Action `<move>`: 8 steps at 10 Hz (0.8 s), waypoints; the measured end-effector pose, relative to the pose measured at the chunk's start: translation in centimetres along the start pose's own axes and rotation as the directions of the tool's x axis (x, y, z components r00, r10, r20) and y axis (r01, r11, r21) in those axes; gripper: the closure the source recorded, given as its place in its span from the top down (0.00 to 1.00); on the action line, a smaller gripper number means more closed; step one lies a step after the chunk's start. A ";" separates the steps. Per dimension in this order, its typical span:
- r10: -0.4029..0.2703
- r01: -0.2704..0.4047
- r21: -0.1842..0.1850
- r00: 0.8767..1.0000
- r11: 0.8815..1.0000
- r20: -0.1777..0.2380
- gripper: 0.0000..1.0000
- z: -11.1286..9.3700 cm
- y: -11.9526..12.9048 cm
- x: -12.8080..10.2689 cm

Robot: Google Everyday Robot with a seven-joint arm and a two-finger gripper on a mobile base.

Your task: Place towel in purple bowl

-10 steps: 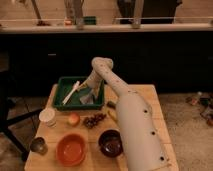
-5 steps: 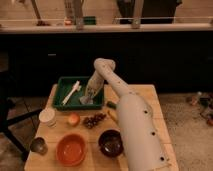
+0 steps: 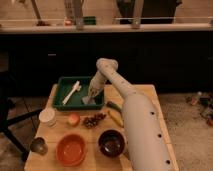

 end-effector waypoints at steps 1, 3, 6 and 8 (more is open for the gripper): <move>-0.007 0.007 0.009 1.000 1.000 -0.004 0.00 -0.2 -0.4 -0.2; -0.043 0.044 0.048 0.999 0.998 -0.027 0.00 -2.0 -1.9 -0.7; -0.096 0.100 0.098 0.994 0.990 -0.044 0.00 -3.8 -4.2 -1.5; -0.137 0.141 0.125 0.990 0.982 -0.041 0.00 -4.9 -5.6 -2.2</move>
